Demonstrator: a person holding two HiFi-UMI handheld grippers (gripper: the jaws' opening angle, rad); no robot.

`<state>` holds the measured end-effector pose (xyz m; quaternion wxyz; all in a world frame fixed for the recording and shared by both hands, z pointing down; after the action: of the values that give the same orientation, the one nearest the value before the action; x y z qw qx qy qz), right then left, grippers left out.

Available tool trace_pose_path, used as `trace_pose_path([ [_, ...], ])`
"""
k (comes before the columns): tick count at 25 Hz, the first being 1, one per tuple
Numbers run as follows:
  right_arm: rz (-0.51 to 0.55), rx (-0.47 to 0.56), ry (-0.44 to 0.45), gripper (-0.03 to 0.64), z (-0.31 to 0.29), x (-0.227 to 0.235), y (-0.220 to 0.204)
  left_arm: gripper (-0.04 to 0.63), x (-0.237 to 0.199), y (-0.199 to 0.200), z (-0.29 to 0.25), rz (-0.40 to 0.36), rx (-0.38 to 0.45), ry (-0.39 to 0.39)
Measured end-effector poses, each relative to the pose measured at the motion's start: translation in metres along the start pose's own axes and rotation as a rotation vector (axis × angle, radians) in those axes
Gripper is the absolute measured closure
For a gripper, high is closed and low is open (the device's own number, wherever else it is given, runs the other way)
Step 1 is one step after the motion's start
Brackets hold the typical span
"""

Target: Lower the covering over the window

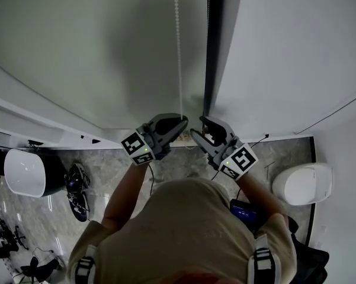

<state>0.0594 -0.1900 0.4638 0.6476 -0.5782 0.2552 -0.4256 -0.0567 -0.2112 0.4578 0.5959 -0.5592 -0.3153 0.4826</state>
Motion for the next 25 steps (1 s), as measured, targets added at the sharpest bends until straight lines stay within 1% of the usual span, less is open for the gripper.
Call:
trace_pose_path([
  [2,0.055,-0.009,0.029,0.445,-0.006,-0.004,0.01,0.572,0.005,-0.003,0.001,0.01,0.009,-0.002],
  [6,0.017,0.015,0.072,0.446,-0.019,-0.008,0.028,0.572,0.023,-0.008,-0.002,0.033,0.02,-0.013],
  [8,0.045,0.024,0.1,0.453,-0.023,-0.011,0.037,0.572,0.03,-0.013,-0.007,0.032,0.025,-0.027],
  [10,0.083,0.017,0.116,0.464,-0.025,-0.012,0.04,0.572,0.035,-0.023,-0.012,0.028,0.004,-0.054],
  [11,0.096,0.002,0.116,0.494,-0.028,-0.011,0.04,0.572,0.035,-0.03,-0.013,0.028,-0.018,-0.067],
  [13,0.106,-0.051,0.108,0.599,-0.033,-0.013,0.035,0.572,0.034,-0.042,-0.013,0.059,-0.046,-0.08],
  [15,0.109,-0.083,0.088,0.609,-0.032,-0.014,0.026,0.572,0.035,-0.052,-0.004,0.116,-0.023,-0.097],
  [17,0.121,-0.072,0.051,0.611,-0.028,-0.008,0.024,0.563,0.033,-0.054,0.011,0.152,0.032,-0.133],
  [18,0.121,-0.065,0.033,0.611,-0.027,-0.005,0.023,0.518,0.03,-0.052,0.02,0.158,0.058,-0.139],
  [19,0.11,-0.068,0.023,0.611,-0.026,-0.002,0.02,0.475,0.025,-0.047,0.029,0.158,0.082,-0.128],
  [20,0.096,-0.086,0.021,0.611,-0.025,-0.001,0.014,0.445,0.02,-0.039,0.035,0.151,0.104,-0.104],
  [22,0.072,-0.141,0.032,0.612,-0.022,-0.001,-0.006,0.436,0.012,-0.013,0.032,0.104,0.149,-0.056],
  [23,0.061,-0.166,0.042,0.612,-0.02,-0.002,-0.016,0.434,0.011,0.003,0.024,0.06,0.164,-0.048],
  [25,0.034,-0.195,0.061,0.611,-0.018,-0.004,-0.031,0.431,0.019,0.031,0.001,-0.058,0.16,-0.077],
])
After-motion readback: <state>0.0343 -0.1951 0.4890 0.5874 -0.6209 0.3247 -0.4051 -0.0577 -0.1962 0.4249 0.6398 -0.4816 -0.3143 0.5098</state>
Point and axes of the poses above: the fingertips, and each gripper's own axes: z backward along the fingers, x to its right, y out of its top, the point moved 5 cm from there along z, backward along the fingers, and after that the axes turned 1 degree about x, right-handed, at the moved point
